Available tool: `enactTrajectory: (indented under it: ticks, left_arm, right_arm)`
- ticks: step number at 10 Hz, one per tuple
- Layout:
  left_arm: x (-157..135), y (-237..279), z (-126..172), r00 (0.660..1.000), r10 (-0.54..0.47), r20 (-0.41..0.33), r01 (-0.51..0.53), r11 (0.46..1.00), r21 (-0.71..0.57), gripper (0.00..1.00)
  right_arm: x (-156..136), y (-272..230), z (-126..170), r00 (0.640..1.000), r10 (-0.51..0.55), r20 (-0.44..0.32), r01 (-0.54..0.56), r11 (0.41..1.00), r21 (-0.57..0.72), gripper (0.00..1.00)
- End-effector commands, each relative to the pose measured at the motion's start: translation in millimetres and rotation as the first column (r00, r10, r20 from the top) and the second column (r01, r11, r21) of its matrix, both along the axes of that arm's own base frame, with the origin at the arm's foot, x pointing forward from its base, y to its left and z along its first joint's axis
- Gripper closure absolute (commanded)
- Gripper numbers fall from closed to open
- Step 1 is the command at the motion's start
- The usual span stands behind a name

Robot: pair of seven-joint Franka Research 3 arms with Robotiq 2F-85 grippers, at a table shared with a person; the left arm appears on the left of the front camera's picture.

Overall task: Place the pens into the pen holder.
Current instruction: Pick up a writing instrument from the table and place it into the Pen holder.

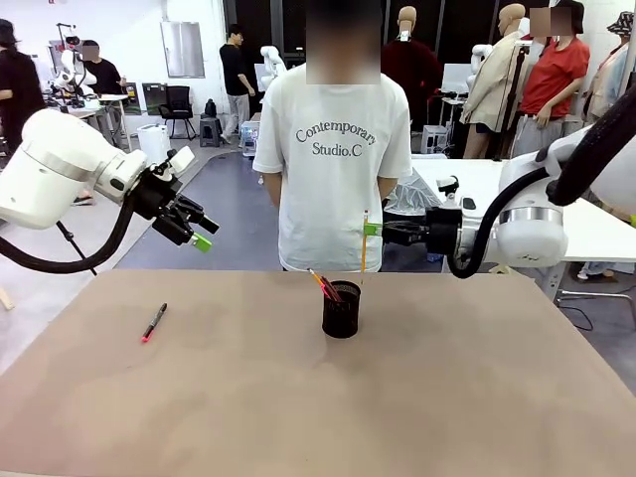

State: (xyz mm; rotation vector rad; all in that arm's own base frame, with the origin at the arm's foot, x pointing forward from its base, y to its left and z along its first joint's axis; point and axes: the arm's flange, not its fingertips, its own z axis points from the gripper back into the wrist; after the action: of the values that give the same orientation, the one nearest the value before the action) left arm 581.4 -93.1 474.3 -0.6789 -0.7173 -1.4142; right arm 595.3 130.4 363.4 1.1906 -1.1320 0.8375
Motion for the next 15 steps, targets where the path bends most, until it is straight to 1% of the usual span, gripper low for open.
enactTrajectory:
  ticks: [1,3,6,8,9,10,14,15]
  left_arm:
    - [0,0,1,1.000,0.005,0.001,-0.005,1.000,-0.007,0.00]
    - [0,0,1,1.000,0.005,0.001,-0.005,1.000,-0.007,0.00]
    - [0,0,1,1.000,0.005,0.001,-0.005,1.000,-0.007,0.00]
    - [0,0,1,1.000,0.005,0.001,-0.005,1.000,-0.007,0.00]
    - [0,0,1,1.000,0.005,0.001,-0.005,1.000,-0.007,0.00]
    - [0,0,1,1.000,0.005,0.001,-0.005,1.000,-0.007,0.00]
    - [0,0,1,1.000,0.005,0.001,-0.005,1.000,-0.007,0.00]
    - [0,0,1,1.000,0.005,0.001,-0.005,1.000,-0.007,0.00]
  right_arm:
    - [1,14,-4,0.998,0.005,0.062,-0.007,1.000,0.020,1.00]
    - [7,25,-10,0.997,0.030,0.074,-0.032,0.999,0.023,1.00]
    - [10,33,-23,0.997,0.017,0.080,-0.018,1.000,0.006,1.00]
    - [10,34,-27,0.996,0.017,0.093,-0.015,1.000,-0.018,1.00]
    - [8,35,-28,0.996,0.020,0.081,-0.019,1.000,-0.015,1.00]
    - [9,34,-28,0.997,0.021,0.078,-0.020,1.000,-0.019,0.91]
    - [10,32,-25,0.997,0.020,0.078,-0.018,1.000,-0.025,0.17]
    - [10,29,-22,0.996,0.015,0.085,-0.013,1.000,-0.024,0.00]
